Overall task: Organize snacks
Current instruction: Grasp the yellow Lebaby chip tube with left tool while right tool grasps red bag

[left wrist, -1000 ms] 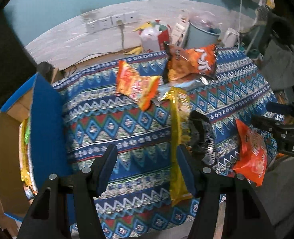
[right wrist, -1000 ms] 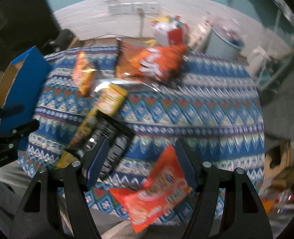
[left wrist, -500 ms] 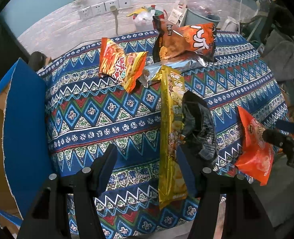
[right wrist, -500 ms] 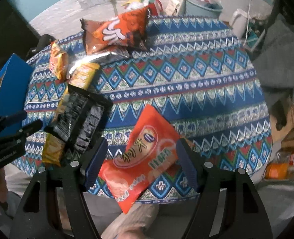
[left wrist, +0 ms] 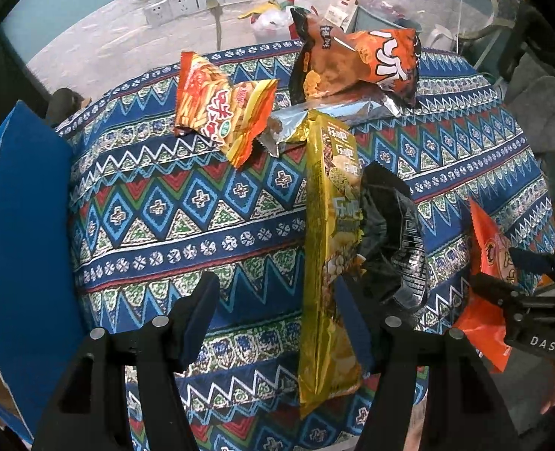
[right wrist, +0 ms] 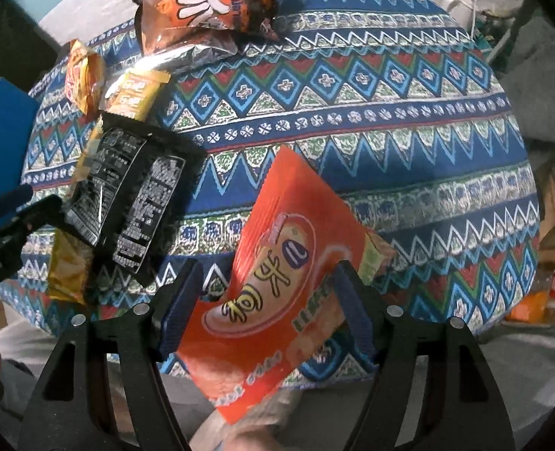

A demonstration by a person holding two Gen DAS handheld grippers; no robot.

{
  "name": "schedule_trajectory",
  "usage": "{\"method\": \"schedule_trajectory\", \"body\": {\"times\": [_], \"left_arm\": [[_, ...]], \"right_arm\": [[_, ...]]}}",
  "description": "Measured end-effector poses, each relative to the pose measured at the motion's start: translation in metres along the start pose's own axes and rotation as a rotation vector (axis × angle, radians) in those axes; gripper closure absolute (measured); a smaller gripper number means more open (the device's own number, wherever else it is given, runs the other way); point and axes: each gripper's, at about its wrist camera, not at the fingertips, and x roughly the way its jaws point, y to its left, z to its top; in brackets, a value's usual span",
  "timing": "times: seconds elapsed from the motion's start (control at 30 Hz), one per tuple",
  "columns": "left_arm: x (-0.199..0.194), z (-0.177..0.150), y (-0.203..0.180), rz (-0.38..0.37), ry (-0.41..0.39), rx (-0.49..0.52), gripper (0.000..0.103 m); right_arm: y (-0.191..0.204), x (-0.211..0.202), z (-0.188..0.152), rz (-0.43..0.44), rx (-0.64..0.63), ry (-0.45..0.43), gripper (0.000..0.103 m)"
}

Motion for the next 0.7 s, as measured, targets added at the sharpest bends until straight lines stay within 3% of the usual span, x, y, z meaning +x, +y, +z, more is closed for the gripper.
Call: {"method": "schedule_trajectory", "body": {"times": [0.07,0.1,0.2,0.5,0.63,0.7], "left_arm": [[0.004,0.002,-0.001,0.000,0.007,0.003,0.038],[0.006,0.003,-0.002,-0.002,0.011,0.005,0.037],[0.011,0.007,-0.004,-0.007,0.020,0.012,0.036],[0.022,0.016,-0.018,-0.008,0.038,0.037,0.033],[0.029,0.022,-0.028,-0.012,0.047,0.049,0.033],[0.033,0.025,-0.032,-0.013,0.053,0.052,0.033]], "right_arm": [[0.003,0.004,0.004,-0.014,-0.041,-0.008,0.037],[0.005,0.005,0.007,-0.027,-0.055,-0.015,0.046],[0.009,0.010,0.016,-0.033,-0.098,-0.030,0.050],[0.013,0.015,0.056,0.011,-0.130,-0.083,0.049],[0.000,0.002,0.057,0.018,-0.065,-0.099,0.034],[-0.009,-0.004,0.053,0.024,-0.021,-0.100,0.032]]}}
